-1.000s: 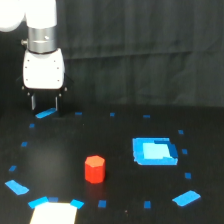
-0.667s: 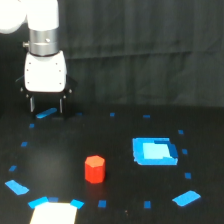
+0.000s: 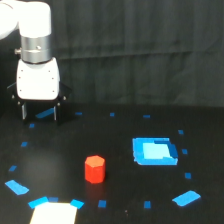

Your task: Pick up the red object from the table

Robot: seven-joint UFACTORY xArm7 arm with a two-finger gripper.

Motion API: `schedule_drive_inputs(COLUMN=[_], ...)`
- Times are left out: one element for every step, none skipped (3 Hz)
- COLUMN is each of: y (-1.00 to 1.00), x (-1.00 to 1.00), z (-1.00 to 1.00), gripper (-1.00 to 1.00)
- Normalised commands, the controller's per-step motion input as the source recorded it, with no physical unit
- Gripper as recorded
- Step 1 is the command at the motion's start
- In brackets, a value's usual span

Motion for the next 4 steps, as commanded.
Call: schedule_drive_inputs(y=[-1.0, -0.51, -0.86, -1.0], x=[1.0, 1.0, 1.0, 0.63], z=[-0.25, -0.28, -0.38, -0.13], gripper=[1.0, 0.8, 1.0, 0.6])
